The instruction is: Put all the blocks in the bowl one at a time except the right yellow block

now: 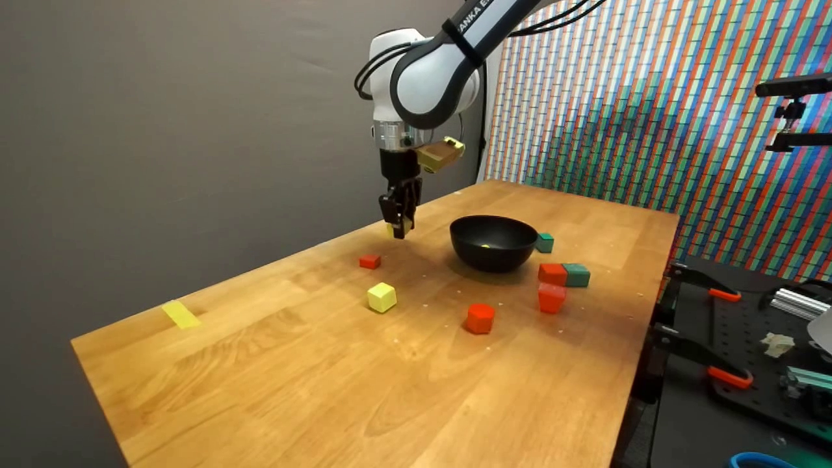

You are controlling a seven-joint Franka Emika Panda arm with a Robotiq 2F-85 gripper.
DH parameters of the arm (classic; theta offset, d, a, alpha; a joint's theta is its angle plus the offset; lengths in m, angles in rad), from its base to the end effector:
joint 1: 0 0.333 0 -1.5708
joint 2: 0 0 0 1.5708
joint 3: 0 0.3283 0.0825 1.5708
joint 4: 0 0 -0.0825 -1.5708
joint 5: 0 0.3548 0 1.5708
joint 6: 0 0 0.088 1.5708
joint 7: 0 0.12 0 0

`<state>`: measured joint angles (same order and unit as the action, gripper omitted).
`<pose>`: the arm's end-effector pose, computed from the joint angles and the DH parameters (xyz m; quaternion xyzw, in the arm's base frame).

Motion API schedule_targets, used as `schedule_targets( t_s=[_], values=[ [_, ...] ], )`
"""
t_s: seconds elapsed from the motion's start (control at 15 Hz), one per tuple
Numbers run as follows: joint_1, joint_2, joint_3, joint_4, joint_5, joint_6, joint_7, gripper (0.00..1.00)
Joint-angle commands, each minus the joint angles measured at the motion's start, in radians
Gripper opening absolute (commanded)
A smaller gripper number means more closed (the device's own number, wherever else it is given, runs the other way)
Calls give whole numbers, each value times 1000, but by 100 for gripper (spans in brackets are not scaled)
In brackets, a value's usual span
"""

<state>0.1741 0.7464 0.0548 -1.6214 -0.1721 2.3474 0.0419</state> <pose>0.6607 0.1447 0.2008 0.9883 0.1467 -0.0032 0.0429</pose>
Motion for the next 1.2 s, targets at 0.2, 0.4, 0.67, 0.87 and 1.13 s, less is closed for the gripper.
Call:
schedule_targets(
  t_s=[0.2, 0.4, 0.67, 0.87, 1.13],
  values=[
    [-16, -376, -27, -372, 27, -20, 106, 21],
    [-50, -493, -22, -535, 69, -11, 125, 21],
    [-79, -475, -32, -613, 107, 67, 153, 21],
    [-94, -442, -31, -636, 124, 131, 152, 71],
    [-81, -456, -28, -643, 109, 159, 149, 92]
  ],
)
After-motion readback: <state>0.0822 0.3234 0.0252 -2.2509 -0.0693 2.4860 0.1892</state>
